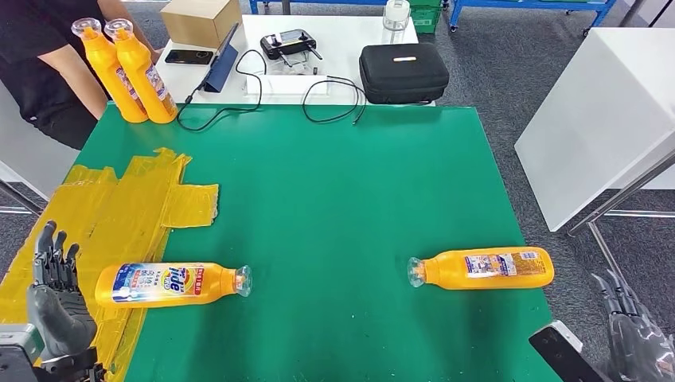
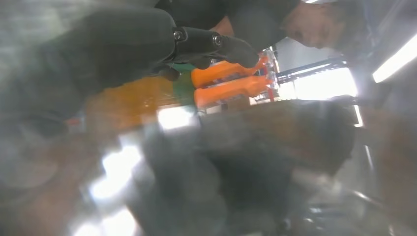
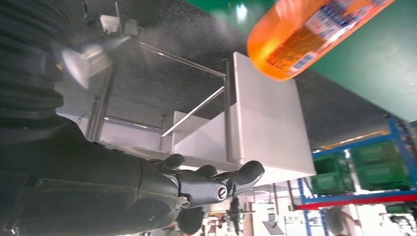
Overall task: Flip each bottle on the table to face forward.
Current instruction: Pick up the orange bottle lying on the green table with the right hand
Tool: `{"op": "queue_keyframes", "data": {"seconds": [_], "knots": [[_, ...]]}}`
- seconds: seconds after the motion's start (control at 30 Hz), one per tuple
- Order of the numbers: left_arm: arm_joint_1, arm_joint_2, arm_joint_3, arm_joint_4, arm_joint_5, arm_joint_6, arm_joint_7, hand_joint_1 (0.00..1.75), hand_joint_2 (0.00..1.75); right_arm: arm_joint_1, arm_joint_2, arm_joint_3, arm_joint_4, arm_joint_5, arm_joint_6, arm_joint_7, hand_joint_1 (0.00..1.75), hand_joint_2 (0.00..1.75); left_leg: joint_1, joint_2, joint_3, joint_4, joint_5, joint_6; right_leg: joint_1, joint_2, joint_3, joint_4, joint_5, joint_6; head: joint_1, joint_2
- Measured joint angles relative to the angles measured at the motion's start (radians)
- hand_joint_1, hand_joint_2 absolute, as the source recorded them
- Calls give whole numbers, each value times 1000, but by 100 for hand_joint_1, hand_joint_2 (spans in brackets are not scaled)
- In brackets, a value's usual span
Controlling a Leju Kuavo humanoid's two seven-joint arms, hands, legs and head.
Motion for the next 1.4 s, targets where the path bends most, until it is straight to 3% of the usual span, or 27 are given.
{"op": "queue_keyframes", "data": {"seconds": [0.23, 0.53, 0.77, 0.93, 1.03, 1.17, 1.4], "knots": [[0, 0, 1, 4, 0, 0, 0, 0, 0, -7, 16, -32, 9, 1, 2, -2, 0, 175, 0, 0, 0, 0, 0, 0, 0, 0, 0, 0, 0, 0, 0, 0], [-2, 0, 2, 14, 26, -25, 3, 0, 0, -62, 21, -119, 47, 18, 102, -32, 0, 175, 0, 0, 1, 0, 0, 0, -1, 0, 0, 0, 0, 0, 0, 0], [-3, 0, 2, 18, 35, -32, 3, 0, 0, -74, 21, -131, 57, 25, 113, -42, 0, 175, 0, 0, 1, 0, 0, 0, -1, 0, 1, 0, 0, 0, 0, 0], [-32, 13, -7, 41, 56, -56, 19, 0, 0, -153, -59, -2, 170, 25, -23, 57, 0, 175, 0, 1, 1, 0, 0, 1, 0, 1, 2, 0, 0, 0, 0, 0], [-41, 20, -13, 50, 62, -57, 23, 0, 0, -184, -108, 70, 216, 11, -50, 96, 0, 175, -1, 0, 1, 0, 1, 1, -1, 1, 2, 0, 0, 0, 0, 0], [-48, 27, -19, 57, 71, -57, 27, 0, 175, -214, -164, 155, 266, 3, -72, 132, 0, 175, -1, 0, 1, 0, 1, 1, -1, 1, 2, 0, 1, 1, 0, 0], [-58, 32, -20, 68, 87, -59, 34, 0, 175, -245, -233, 275, 317, 2, -90, 180, 0, 175, -1, 0, 1, 0, 1, 1, -1, 1, 2, 0, 1, 1, 0, 0]]}}
